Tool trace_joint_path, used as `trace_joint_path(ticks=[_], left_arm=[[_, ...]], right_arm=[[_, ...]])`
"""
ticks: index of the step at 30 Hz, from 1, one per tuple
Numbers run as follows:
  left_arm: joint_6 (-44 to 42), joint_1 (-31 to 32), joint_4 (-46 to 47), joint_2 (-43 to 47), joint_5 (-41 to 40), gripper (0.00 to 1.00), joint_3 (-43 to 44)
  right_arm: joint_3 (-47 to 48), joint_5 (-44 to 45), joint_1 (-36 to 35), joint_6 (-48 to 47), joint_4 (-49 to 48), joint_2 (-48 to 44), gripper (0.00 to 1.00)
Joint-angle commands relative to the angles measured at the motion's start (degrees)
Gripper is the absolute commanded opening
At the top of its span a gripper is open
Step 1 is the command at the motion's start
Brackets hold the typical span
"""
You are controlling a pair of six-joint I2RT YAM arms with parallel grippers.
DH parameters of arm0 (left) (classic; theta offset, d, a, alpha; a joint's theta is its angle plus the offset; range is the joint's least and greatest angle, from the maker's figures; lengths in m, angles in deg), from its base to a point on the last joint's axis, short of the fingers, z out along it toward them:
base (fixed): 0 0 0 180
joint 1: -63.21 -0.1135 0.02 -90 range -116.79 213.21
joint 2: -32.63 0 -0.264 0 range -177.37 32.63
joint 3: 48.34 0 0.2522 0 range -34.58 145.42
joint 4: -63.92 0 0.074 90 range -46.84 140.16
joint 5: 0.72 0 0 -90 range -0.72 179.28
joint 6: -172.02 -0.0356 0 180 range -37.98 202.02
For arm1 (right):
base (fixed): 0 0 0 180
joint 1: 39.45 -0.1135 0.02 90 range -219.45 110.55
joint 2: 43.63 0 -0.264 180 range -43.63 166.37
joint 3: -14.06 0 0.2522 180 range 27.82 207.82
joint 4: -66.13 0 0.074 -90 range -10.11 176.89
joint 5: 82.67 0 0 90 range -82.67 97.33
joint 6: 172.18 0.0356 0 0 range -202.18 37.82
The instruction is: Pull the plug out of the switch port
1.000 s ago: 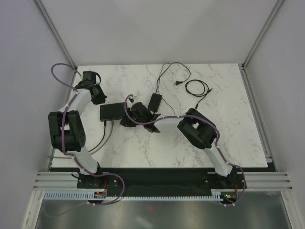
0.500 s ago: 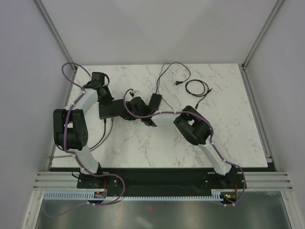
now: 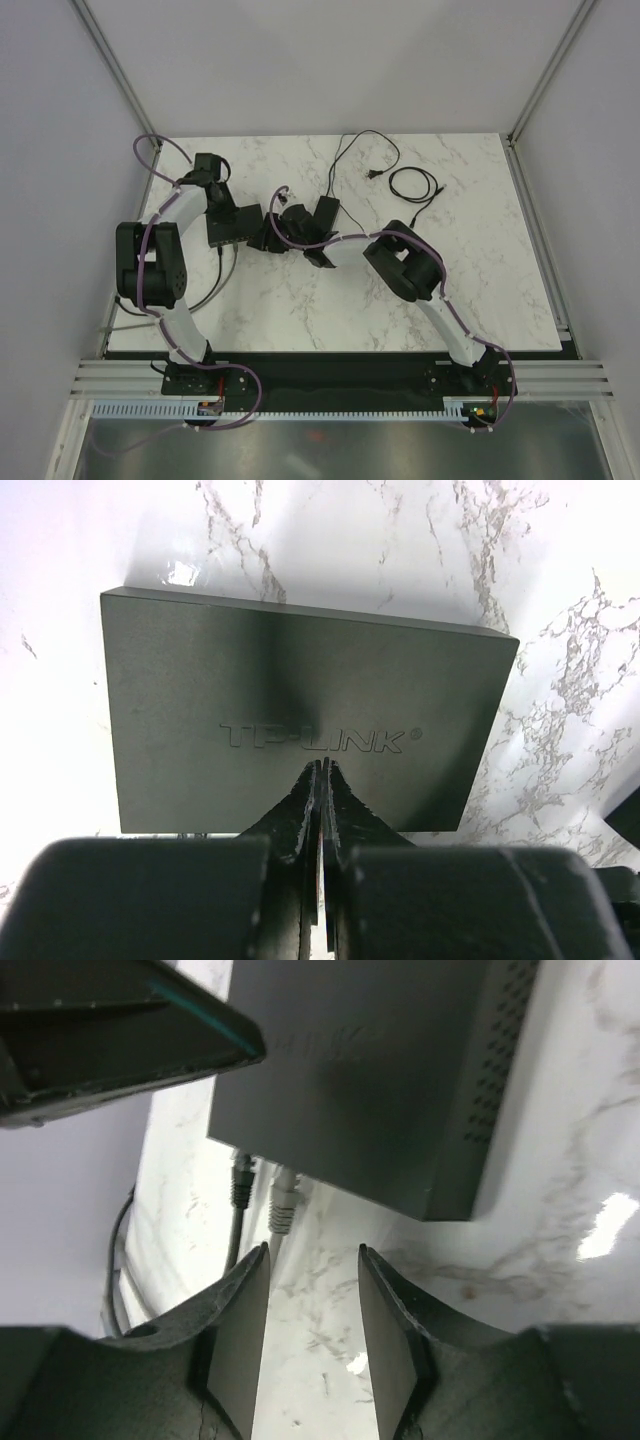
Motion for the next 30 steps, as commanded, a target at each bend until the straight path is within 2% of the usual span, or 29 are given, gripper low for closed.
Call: trace_joint_path(ticks=[1,7,22,25,30], left_arm=[[-1.3,-0.5,0.8,1.5,-0.9,0.02,2.1],[-1.3,-0.9,0.8,1.3,-0.9,0.02,1.4],[-1.3,-1.8,0.8,2.3,-0.9,0.02,-1.7],[-1.3,-6.4,0.8,3.5,-0.9,0.02,-3.6],[-1.3,-7.1,0.8,3.4,-0.9,0.02,-4.7]], right_arm=[[0.3,-5.6,-0.8,8.5,-9.5,2.8,0.50],[3.8,-5.6,-1.0,18.5,-14.9,8.6,0.51],[9.6,4.2,-4.5,17.4,-3.7,8.9,0.43],[9.6,7.0,-5.0,17.8,-2.8,8.6,0.43],[8.3,9.9,-5.3,20.7,-4.1,8.7,0.42]])
